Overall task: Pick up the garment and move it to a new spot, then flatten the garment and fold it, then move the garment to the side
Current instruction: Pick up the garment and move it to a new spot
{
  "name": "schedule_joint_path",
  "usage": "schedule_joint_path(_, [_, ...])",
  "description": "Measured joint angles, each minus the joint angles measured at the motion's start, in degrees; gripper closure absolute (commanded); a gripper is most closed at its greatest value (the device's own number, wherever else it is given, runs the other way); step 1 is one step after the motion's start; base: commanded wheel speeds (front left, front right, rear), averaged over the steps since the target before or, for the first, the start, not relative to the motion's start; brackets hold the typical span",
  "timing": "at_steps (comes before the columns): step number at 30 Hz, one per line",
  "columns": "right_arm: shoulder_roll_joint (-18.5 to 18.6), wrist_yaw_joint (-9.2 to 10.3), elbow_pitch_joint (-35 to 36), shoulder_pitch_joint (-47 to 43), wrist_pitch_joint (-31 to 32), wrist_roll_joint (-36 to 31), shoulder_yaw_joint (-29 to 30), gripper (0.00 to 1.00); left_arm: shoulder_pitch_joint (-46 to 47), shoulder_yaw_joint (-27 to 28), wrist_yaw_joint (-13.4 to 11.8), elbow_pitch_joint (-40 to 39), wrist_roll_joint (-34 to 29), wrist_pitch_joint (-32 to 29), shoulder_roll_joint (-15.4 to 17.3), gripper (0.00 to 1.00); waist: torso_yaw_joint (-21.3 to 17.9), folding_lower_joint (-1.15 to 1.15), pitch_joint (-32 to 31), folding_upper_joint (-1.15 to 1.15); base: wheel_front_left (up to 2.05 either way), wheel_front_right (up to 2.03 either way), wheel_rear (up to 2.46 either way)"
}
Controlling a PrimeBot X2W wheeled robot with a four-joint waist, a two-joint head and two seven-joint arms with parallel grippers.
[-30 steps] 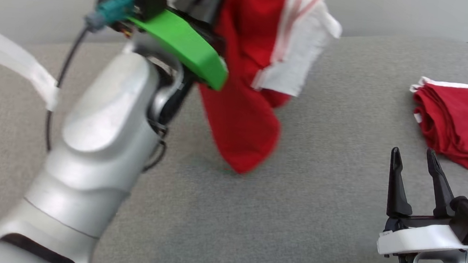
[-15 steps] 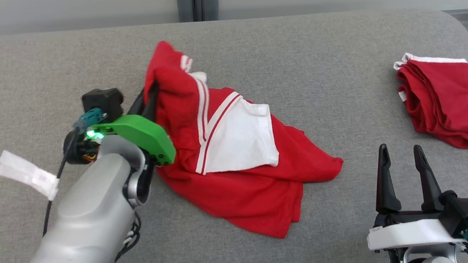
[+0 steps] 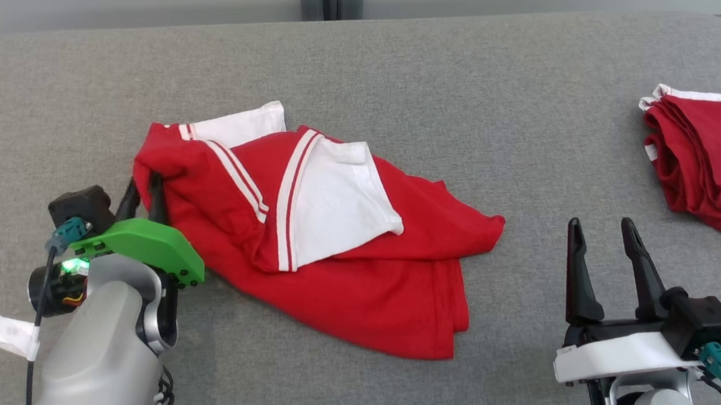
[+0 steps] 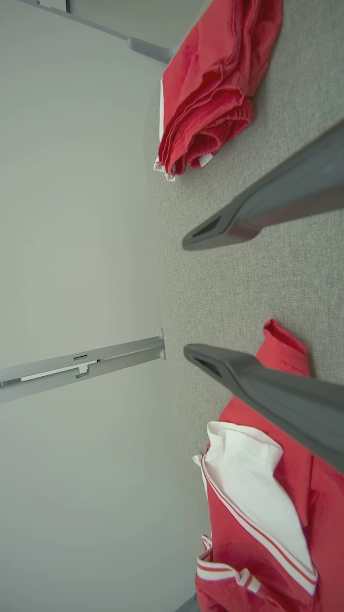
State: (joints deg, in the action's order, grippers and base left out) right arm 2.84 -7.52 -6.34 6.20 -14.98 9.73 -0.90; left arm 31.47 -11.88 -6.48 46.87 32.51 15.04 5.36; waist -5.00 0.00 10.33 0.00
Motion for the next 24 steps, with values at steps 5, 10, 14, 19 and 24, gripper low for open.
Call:
schedule_joint_path(5, [0.0,0.0,-0.34,-0.04,-0.01,-0.31,-0.13,0.0,-1.63,3.21,1.52,-3.13,-3.42,0.01,-0.51,0.0,0.23,0.0,-0.74,0.0,0.0,0.0,0.0])
schedule_joint_path(10, [0.0,0.01,-0.91,-0.45,-0.01,-0.86,0.16,0.0,-3.77,4.32,4.25,-7.68,-8.6,0.09,-0.91,0.0,0.58,0.0,-2.12,0.0,0.0,0.0,0.0])
schedule_joint_path(14, [0.0,0.01,-1.71,-1.27,-0.01,-1.23,0.51,0.0,-6.47,4.26,6.49,-10.85,-12.01,0.09,-1.18,0.0,1.01,0.0,-3.78,0.0,0.0,0.0,0.0])
schedule_joint_path(19, [0.0,0.01,-3.01,-2.31,-0.01,-1.29,0.64,0.0,-11.5,4.69,7.81,-14.7,-14.37,0.09,-1.59,0.0,1.82,0.0,-6.11,0.0,0.0,0.0,0.0])
schedule_joint_path(24, [0.0,0.01,-4.03,-3.38,-0.01,-1.27,0.76,0.0,-17.62,5.64,8.0,-18.72,-15.46,0.09,-2.12,0.0,3.1,0.0,-8.2,0.0,0.0,0.0,0.0])
